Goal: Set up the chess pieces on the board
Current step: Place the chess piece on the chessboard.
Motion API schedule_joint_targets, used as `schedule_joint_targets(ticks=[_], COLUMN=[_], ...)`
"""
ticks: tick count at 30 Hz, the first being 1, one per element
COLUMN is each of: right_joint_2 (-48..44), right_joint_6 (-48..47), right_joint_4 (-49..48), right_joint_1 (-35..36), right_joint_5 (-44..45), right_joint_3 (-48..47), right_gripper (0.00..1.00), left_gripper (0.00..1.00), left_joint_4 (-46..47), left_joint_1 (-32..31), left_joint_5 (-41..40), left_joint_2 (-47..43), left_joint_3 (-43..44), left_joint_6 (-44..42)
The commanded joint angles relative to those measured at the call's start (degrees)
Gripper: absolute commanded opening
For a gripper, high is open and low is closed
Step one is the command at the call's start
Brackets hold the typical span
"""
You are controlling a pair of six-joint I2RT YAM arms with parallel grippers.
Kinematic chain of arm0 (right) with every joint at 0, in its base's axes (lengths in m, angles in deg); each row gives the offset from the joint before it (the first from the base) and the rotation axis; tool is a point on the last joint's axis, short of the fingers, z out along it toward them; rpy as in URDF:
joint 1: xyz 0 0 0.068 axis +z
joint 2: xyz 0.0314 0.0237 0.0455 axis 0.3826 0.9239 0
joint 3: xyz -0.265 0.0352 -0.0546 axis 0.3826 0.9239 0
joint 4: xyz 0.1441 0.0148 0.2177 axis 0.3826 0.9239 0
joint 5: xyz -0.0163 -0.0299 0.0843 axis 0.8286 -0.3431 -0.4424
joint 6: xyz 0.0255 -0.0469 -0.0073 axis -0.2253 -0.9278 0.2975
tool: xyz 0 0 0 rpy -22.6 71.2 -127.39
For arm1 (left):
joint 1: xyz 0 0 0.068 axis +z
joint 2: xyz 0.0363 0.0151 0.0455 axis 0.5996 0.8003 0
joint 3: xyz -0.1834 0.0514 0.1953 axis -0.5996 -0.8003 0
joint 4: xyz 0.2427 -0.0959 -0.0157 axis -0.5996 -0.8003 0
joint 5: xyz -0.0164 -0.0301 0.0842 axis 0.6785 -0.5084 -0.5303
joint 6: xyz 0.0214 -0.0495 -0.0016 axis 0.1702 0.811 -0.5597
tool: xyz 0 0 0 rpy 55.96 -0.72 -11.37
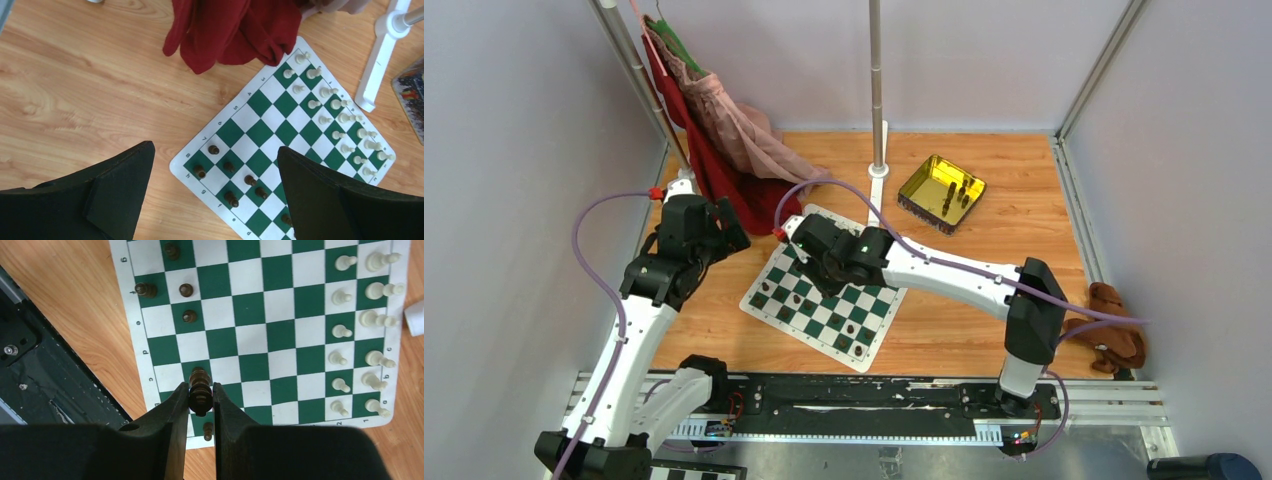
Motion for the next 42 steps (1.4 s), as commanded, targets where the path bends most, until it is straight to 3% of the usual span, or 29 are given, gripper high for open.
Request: schedule_joint_targets(ticks=[1,42], right_joint_2=[2.5,11.4], right_joint_6=[-1.9,-7.3], right_joint_4=[2.7,-7.9], right_joint_1=[2.1,5.9], right_joint_5=[-1.8,-9.0], right_joint_3=[-3.0,2.7], right_gripper=[0.0,0.0], left_gripper=[1.0,1.0], left_joint_4=[-1.4,-1.7], left_joint_1=[0.4,3.4], left_joint_5=[-4.6,-11.4], left_joint_2=[-1.1,-1.6], left_joint_3=[0.6,0.4], left_joint_6=[0.4,-2.7])
